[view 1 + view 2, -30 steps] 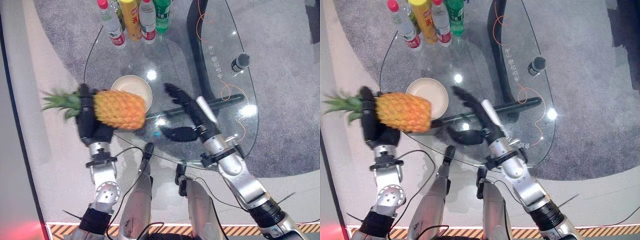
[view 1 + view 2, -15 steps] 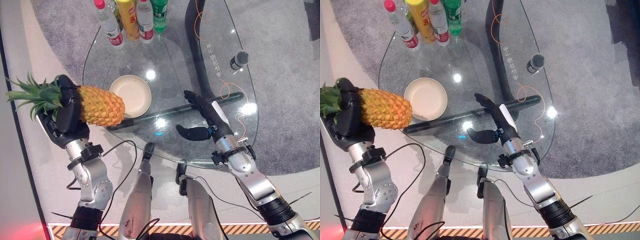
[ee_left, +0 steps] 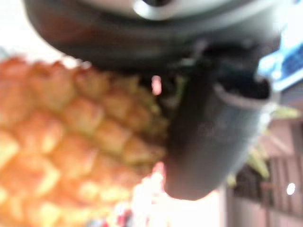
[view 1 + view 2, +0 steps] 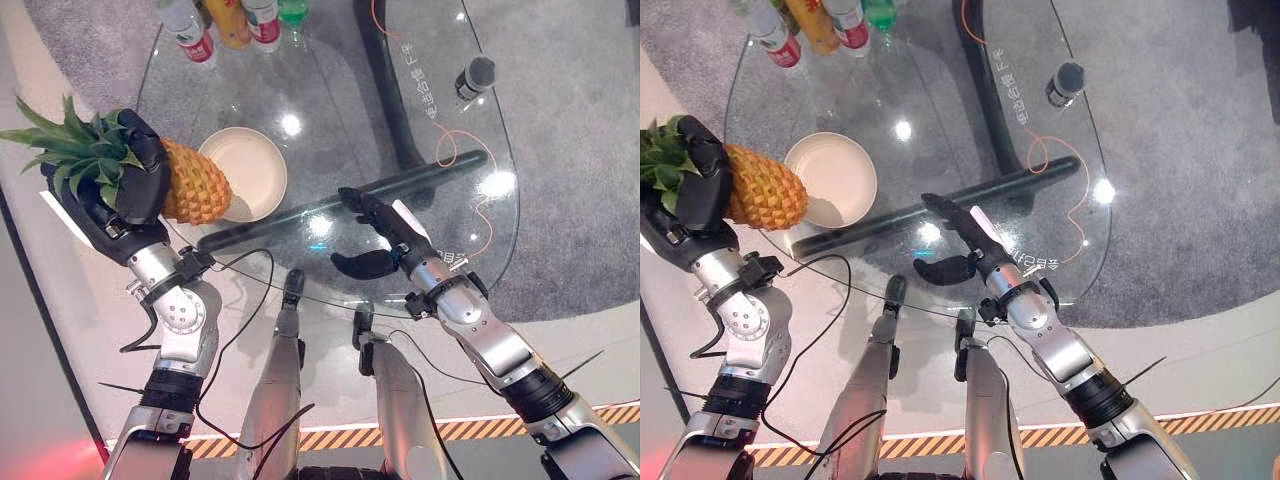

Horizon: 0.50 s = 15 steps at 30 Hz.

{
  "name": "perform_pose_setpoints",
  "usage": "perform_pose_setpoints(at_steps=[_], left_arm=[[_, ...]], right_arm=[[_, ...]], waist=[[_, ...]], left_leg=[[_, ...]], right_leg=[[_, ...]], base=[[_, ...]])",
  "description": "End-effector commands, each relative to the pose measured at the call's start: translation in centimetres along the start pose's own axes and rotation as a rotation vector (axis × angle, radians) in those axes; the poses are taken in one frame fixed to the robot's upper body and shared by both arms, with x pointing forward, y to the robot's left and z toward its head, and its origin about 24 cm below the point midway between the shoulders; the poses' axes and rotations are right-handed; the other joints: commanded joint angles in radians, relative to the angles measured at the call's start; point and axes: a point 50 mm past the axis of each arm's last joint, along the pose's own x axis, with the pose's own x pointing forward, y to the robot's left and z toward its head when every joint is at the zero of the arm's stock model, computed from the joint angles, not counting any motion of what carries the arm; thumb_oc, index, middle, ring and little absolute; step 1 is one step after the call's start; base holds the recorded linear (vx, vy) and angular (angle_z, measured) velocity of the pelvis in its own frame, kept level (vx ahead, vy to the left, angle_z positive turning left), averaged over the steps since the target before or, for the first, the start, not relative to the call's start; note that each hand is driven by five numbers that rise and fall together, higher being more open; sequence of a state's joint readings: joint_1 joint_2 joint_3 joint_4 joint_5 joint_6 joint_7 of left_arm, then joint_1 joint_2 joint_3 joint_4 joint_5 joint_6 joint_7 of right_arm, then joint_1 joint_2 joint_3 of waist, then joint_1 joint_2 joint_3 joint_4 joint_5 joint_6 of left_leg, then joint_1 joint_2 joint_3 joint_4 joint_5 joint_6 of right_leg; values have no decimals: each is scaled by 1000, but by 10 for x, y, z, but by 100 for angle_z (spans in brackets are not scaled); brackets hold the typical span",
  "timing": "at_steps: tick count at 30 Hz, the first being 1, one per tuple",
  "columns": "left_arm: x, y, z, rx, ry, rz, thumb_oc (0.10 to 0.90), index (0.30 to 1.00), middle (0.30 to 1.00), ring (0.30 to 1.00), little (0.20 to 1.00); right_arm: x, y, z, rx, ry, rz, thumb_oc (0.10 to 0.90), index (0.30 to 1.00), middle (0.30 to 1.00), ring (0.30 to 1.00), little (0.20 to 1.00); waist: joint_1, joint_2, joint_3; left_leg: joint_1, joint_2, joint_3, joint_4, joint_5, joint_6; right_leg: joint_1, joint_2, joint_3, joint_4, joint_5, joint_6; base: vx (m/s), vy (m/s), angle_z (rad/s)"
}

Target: Pick up the fruit to the plate

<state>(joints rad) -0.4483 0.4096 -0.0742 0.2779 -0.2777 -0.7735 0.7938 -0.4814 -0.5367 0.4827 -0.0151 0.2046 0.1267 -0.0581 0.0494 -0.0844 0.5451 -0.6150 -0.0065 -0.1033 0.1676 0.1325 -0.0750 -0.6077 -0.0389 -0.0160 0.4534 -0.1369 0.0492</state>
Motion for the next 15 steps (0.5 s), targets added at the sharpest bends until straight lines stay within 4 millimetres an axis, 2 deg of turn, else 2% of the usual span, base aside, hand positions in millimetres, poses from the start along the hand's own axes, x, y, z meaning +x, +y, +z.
perform_pose_setpoints(at_steps=[1, 9, 15], left_arm=[[30, -25, 44, -118, -321, -70, 100, 300, 300, 300, 200], [44, -31, 30, -81, -330, 8, 100, 300, 300, 300, 200], [54, -38, 34, -63, -396, 22, 100, 300, 300, 300, 200]], right_arm=[[6, 1, 33, 21, -159, 50, 800, 900, 900, 900, 900], [18, 4, 38, 6, -144, 103, 800, 900, 900, 900, 900], [24, 4, 39, -2, -137, 110, 800, 900, 900, 900, 900]], waist=[[-17, -20, -25], [-37, -13, -25], [-43, -14, -25]], left_leg=[[-19, -84, 60, 146, -165, 56], [-89, -82, 79, 165, -168, 50], [-129, -84, 82, 169, -164, 50]], right_leg=[[-33, 33, -45, -129, 127, 63], [-118, 41, -42, -104, 132, 64], [-165, 49, -43, -92, 137, 63]], base=[[-17, 116, -8], [-25, 103, -7], [-31, 66, -1]])
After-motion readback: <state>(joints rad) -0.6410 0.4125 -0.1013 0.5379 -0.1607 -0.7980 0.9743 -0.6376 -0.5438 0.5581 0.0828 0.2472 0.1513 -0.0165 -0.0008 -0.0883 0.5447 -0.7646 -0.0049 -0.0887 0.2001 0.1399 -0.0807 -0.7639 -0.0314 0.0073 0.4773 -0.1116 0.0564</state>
